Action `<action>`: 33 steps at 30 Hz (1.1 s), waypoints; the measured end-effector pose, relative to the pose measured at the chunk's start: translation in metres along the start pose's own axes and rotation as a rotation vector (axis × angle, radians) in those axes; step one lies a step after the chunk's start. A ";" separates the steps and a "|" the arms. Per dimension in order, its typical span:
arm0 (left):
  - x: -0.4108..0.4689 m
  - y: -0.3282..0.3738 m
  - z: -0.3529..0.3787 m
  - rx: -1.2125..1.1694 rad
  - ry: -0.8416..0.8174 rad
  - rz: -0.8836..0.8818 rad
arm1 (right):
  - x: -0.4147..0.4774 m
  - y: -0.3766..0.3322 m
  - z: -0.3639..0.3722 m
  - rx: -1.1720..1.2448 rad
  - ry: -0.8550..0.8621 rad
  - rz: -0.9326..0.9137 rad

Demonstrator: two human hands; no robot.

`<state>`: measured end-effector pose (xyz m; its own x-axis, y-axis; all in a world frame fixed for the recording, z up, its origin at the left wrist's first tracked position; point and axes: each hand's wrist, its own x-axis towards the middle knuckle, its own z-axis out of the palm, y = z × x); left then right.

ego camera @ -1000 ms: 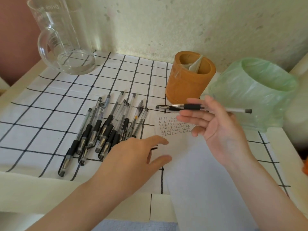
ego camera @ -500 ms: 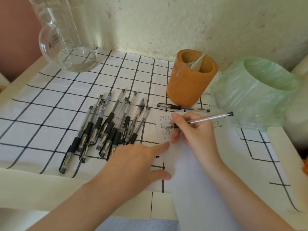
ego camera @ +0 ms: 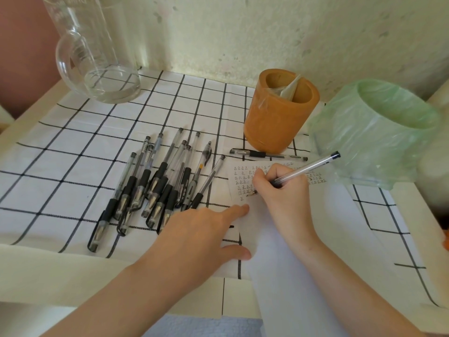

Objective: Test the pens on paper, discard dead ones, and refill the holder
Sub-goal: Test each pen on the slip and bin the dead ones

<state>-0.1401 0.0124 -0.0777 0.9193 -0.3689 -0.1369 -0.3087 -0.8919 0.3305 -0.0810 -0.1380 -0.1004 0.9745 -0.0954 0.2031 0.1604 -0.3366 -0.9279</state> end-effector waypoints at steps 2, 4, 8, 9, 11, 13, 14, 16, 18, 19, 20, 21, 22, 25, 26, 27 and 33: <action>0.000 0.000 0.000 -0.008 -0.002 -0.006 | 0.000 0.000 0.000 -0.002 0.000 -0.004; 0.000 0.000 0.000 -0.018 -0.007 -0.013 | 0.000 0.001 0.000 -0.009 -0.004 -0.008; 0.001 0.000 0.000 -0.021 -0.006 -0.016 | 0.000 0.000 0.000 -0.016 -0.012 -0.021; 0.001 -0.001 0.001 -0.025 -0.005 -0.016 | 0.001 0.001 0.000 -0.017 -0.014 -0.024; 0.000 -0.001 0.001 -0.028 -0.003 -0.016 | 0.001 0.002 0.001 -0.024 -0.023 -0.029; 0.000 -0.001 0.001 -0.026 -0.004 -0.016 | 0.001 0.003 0.001 -0.036 -0.027 -0.032; 0.000 -0.001 0.001 -0.024 -0.004 -0.015 | 0.001 0.003 0.001 -0.044 -0.023 -0.033; 0.000 0.000 0.001 -0.019 -0.002 -0.013 | 0.001 0.003 0.002 -0.055 -0.007 -0.033; 0.000 0.000 0.001 -0.018 -0.001 -0.012 | 0.001 0.003 0.003 -0.059 0.000 -0.032; 0.000 0.000 0.001 -0.019 0.000 -0.012 | 0.001 0.003 0.003 -0.058 -0.001 -0.032; 0.000 0.000 0.001 -0.020 0.001 -0.011 | 0.001 0.003 0.003 -0.055 -0.002 -0.031; 0.000 -0.001 0.001 -0.021 0.003 -0.009 | 0.001 0.003 0.003 -0.053 -0.001 -0.030; 0.000 -0.001 0.001 -0.020 0.005 -0.008 | 0.001 0.003 0.002 -0.050 0.001 -0.029; 0.000 -0.001 0.001 -0.016 0.004 -0.008 | 0.000 0.004 0.001 -0.039 0.006 -0.029; 0.000 -0.001 0.001 -0.015 0.000 -0.009 | 0.001 0.004 0.001 -0.035 0.006 -0.027; 0.000 0.000 0.001 -0.014 -0.003 -0.009 | 0.001 0.003 0.001 -0.027 0.007 -0.023; 0.001 0.000 0.001 -0.010 -0.006 -0.012 | 0.001 0.003 0.002 -0.027 -0.014 -0.026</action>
<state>-0.1392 0.0121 -0.0786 0.9214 -0.3600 -0.1467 -0.2953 -0.8936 0.3381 -0.0796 -0.1374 -0.1035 0.9721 -0.0733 0.2227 0.1818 -0.3641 -0.9134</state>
